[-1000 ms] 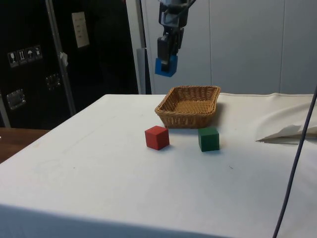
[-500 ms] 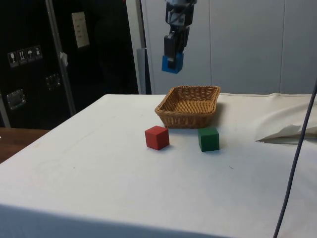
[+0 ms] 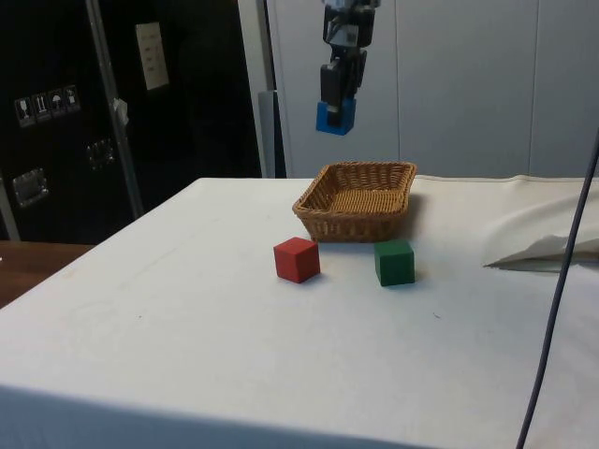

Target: Pick up the blue cube and place it into the basket.

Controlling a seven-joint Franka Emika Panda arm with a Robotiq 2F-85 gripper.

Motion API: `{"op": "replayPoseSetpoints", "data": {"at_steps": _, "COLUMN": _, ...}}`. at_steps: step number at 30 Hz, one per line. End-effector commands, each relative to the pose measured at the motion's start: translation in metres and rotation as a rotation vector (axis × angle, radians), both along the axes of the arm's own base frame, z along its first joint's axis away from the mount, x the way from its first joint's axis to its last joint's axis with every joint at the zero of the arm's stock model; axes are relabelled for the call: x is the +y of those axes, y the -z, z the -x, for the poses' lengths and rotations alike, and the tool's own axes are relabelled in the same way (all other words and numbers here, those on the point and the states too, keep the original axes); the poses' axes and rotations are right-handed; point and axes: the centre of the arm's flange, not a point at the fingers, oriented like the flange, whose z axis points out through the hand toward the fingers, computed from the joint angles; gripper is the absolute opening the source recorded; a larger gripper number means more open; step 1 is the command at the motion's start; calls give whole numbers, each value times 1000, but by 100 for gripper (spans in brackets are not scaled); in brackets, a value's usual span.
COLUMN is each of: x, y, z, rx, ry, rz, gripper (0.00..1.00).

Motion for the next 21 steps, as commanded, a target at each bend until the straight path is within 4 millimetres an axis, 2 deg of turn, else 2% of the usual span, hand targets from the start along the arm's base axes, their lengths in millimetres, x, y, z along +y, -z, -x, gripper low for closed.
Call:
{"op": "replayPoseSetpoints", "data": {"at_steps": 1, "x": -4, "y": 1, "z": 1, "rx": 14, "ry": 1, "rz": -16, "gripper": 0}}
{"op": "replayPoseSetpoints", "data": {"at_steps": 18, "x": -36, "y": 3, "z": 5, "rx": 77, "ry": 1, "rz": -61, "gripper": 0}}
{"op": "replayPoseSetpoints", "data": {"at_steps": 21, "x": -45, "y": 8, "z": 3, "rx": 93, "ry": -1, "rz": -70, "gripper": 0}}
